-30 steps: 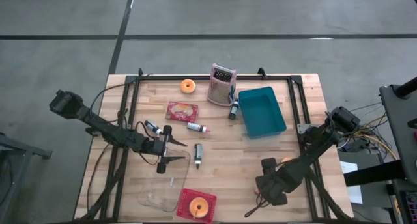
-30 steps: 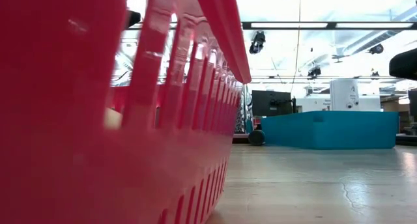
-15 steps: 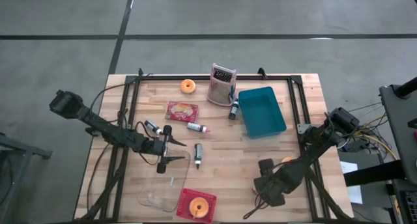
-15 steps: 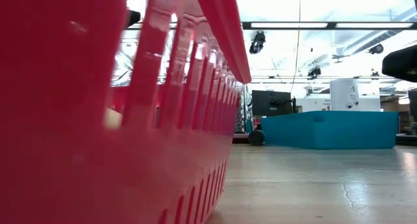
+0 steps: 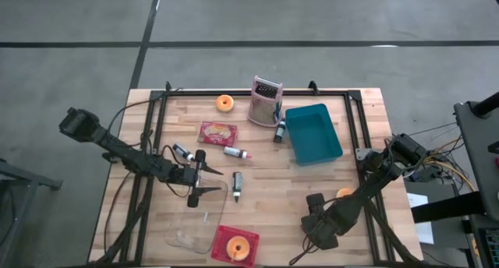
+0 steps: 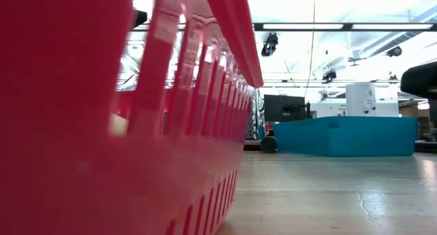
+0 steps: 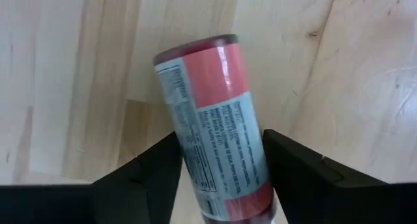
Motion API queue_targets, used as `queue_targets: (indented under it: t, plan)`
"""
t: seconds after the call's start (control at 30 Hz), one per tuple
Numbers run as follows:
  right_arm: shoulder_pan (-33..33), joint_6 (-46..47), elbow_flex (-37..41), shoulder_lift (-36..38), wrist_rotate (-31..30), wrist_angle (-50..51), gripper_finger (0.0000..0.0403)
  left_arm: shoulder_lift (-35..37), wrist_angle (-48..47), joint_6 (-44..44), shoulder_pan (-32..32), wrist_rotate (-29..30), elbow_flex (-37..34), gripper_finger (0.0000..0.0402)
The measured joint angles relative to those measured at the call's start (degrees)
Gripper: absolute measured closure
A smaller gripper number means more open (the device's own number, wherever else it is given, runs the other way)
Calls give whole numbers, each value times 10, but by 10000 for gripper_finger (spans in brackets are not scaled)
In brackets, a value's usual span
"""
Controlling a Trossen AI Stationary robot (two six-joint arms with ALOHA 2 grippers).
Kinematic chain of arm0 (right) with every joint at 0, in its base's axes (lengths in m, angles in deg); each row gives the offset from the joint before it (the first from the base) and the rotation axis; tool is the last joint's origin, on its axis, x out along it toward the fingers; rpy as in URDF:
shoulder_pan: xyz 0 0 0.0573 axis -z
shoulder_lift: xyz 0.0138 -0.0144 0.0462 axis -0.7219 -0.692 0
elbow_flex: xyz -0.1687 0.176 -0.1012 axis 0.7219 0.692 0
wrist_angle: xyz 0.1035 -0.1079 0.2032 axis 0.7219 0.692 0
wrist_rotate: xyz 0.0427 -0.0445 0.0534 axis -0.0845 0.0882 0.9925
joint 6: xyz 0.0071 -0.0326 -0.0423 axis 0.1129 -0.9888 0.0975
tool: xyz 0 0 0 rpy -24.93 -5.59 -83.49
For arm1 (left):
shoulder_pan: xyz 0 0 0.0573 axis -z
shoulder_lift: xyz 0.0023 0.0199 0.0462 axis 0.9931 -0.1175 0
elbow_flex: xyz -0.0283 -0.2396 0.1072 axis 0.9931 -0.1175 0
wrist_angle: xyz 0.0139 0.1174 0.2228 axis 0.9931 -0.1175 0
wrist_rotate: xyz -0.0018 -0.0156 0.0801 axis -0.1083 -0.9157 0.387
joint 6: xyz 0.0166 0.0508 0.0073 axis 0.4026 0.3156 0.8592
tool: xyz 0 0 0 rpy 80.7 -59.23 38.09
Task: Pick & Place Food Item
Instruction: Put the bottom pink food coloring bottle into the blue bin
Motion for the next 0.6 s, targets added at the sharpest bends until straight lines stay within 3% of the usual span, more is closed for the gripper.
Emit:
queue_targets:
  t: [0.33, 0.6]
  plan:
    - [1, 2, -2, 0, -29, -9, 301, 0, 0, 0, 0, 0, 0, 179]
    - [0, 1, -6, 4, -89, -34, 318, 0, 0, -2, 0, 2, 0, 179]
